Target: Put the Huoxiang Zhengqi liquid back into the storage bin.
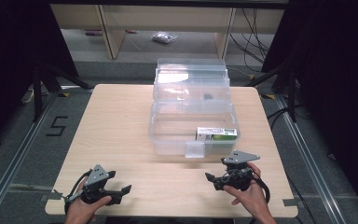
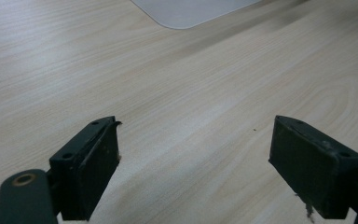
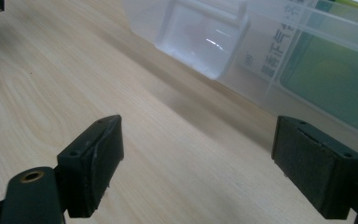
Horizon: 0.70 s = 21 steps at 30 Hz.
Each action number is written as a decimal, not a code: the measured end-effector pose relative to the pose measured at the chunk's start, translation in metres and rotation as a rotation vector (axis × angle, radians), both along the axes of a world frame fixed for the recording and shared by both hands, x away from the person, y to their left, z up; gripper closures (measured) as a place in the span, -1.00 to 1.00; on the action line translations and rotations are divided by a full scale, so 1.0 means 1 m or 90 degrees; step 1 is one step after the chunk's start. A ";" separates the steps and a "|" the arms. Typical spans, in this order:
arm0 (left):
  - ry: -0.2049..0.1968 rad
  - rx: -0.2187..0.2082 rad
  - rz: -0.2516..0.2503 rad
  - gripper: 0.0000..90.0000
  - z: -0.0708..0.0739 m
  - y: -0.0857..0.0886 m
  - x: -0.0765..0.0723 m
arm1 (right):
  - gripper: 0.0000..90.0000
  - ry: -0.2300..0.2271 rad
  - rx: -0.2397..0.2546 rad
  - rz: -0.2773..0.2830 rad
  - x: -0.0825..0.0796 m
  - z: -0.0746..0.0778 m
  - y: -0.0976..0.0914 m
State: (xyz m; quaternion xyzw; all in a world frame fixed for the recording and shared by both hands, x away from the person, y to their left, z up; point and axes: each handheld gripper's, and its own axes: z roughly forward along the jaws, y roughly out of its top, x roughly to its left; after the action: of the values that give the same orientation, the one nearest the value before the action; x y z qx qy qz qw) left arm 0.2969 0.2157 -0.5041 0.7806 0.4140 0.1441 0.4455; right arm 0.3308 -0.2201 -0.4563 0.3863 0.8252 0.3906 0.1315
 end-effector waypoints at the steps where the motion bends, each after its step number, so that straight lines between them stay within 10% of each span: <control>1: 0.000 -0.004 0.002 -0.66 0.000 0.000 0.000 | -0.61 0.002 0.001 -0.001 -0.001 -0.001 0.000; 21: -0.001 0.009 -0.007 -0.66 0.000 0.001 0.000 | -0.63 0.016 0.020 -0.022 -0.020 -0.013 -0.012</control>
State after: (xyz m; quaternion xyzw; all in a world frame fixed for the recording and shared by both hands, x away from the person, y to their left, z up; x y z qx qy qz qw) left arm 0.2972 0.2165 -0.5044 0.7861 0.4082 0.1453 0.4409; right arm 0.3111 -0.2323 -0.4696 0.4076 0.8135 0.3965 0.1219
